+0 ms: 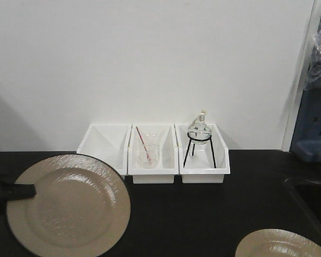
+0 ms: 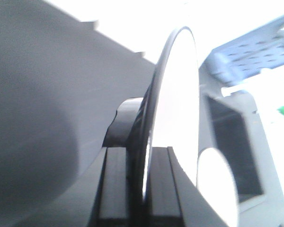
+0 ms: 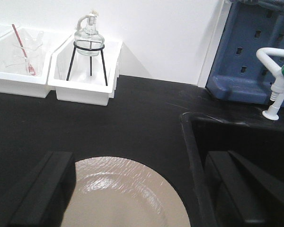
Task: Arrange circular plates on left workspace
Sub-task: 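Grasp the plate rim with the left gripper and lift it, then carry the plate toward the center and set it down, open left gripper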
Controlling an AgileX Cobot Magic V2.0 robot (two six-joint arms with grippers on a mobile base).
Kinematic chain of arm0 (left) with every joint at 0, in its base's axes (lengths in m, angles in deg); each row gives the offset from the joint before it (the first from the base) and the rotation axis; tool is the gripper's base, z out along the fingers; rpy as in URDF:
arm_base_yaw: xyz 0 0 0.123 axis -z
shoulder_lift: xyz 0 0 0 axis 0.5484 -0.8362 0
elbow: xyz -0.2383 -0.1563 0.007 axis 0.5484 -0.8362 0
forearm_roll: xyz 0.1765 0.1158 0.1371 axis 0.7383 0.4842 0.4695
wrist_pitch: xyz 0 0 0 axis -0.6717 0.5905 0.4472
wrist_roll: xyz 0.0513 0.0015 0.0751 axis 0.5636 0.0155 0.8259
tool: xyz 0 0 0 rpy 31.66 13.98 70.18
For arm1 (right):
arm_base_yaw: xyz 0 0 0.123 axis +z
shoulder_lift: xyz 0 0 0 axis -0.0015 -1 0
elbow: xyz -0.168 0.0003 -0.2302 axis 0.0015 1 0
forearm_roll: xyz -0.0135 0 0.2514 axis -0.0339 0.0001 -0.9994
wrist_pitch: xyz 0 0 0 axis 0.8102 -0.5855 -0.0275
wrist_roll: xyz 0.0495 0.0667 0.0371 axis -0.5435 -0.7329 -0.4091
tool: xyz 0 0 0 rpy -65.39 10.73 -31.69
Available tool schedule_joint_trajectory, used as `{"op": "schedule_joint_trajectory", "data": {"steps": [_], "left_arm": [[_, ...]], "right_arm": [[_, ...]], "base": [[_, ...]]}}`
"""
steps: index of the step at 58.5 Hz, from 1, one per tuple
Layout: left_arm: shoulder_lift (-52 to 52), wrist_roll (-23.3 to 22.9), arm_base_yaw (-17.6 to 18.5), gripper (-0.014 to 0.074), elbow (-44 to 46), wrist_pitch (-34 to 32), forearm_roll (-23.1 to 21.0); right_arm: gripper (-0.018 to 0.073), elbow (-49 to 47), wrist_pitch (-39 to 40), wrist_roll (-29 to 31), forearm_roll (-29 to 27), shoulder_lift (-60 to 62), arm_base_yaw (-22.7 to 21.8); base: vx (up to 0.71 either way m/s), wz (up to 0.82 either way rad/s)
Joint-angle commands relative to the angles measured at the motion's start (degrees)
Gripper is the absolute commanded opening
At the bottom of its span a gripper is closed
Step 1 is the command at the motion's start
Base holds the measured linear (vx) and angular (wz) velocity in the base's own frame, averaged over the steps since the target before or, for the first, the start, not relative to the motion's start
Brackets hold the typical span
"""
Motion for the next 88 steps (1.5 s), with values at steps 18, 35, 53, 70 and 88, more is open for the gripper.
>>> {"op": "schedule_joint_trajectory", "data": {"steps": [18, 35, 53, 70, 88], "left_arm": [[-5.12, 0.41, 18.18, -0.0001, 1.62, -13.65, -21.15], [-13.95, 0.65, 23.56, -0.0001, 5.34, -15.15, -24.04], [-22.93, -1.45, 25.45, -0.0001, 15.10, -15.05, -23.89], [-25.50, -1.52, 25.49, -0.0001, 15.61, -15.07, -23.86], [-25.63, 3.25, 25.49, 0.0004, 15.61, -17.03, -23.66]], "right_arm": [[0.0594, -1.94, 5.35, 0.25, 0.50, -0.33, -0.31], [0.0594, -1.94, 5.35, 0.25, 0.50, -0.33, -0.31], [0.0594, -1.94, 5.35, 0.25, 0.50, -0.33, -0.31], [0.0594, -1.94, 5.23, 0.25, 0.50, -0.33, -0.31], [0.0594, -1.94, 5.31, 0.25, 0.50, -0.33, -0.31]], "base": [[0.00, 0.00], [0.00, 0.00], [0.00, 0.00], [0.00, 0.00], [0.00, 0.00]]}}
